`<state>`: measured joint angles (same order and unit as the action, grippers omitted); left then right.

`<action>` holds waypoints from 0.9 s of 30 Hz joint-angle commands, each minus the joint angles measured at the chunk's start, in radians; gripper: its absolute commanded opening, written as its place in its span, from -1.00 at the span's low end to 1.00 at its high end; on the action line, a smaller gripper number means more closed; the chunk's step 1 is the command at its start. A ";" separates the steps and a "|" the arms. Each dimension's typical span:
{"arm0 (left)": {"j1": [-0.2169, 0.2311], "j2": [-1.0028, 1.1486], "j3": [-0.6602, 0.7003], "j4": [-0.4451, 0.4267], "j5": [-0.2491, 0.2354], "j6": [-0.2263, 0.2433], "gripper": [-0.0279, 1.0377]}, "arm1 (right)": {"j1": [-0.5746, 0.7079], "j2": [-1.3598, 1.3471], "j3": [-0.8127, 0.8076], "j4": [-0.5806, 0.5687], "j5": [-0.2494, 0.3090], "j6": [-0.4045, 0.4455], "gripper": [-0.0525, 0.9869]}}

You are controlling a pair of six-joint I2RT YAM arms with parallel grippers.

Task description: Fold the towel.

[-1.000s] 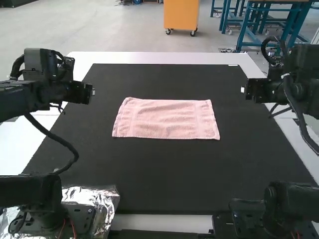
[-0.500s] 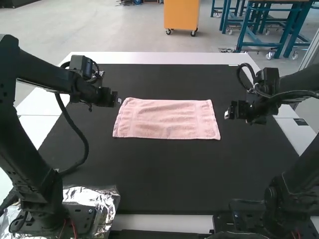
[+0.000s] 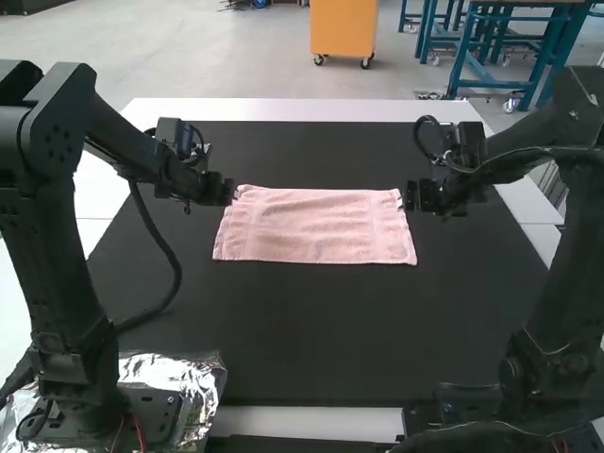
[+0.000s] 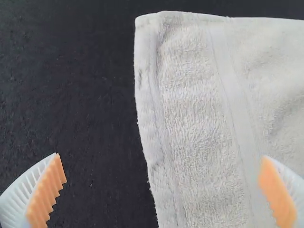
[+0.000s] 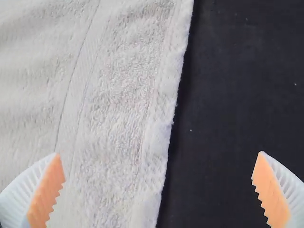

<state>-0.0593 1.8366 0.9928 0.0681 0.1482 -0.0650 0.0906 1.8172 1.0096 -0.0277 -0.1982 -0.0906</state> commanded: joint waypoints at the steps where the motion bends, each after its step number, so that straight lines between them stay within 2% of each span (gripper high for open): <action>1: -0.007 0.033 0.056 0.019 -0.012 0.007 0.85 | 0.015 0.040 0.067 0.015 0.016 -0.014 0.85; 8: -0.007 0.131 0.122 0.058 -0.029 0.027 0.85 | 0.041 0.159 0.179 0.014 0.042 -0.031 0.85; 16: -0.007 0.214 0.195 0.059 -0.048 0.062 0.84 | 0.058 0.269 0.302 0.008 0.066 -0.037 0.85; 23: -0.007 0.266 0.221 0.073 -0.076 0.099 0.84 | 0.058 0.337 0.357 0.005 0.079 -0.037 0.85; 27: -0.004 0.288 0.236 0.065 -0.085 0.105 0.84 | 0.058 0.366 0.383 -0.011 0.085 -0.028 0.85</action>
<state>-0.0589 2.1155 1.1969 0.1314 0.0834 0.0162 0.1394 2.1746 1.3590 -0.0326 -0.1303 -0.1196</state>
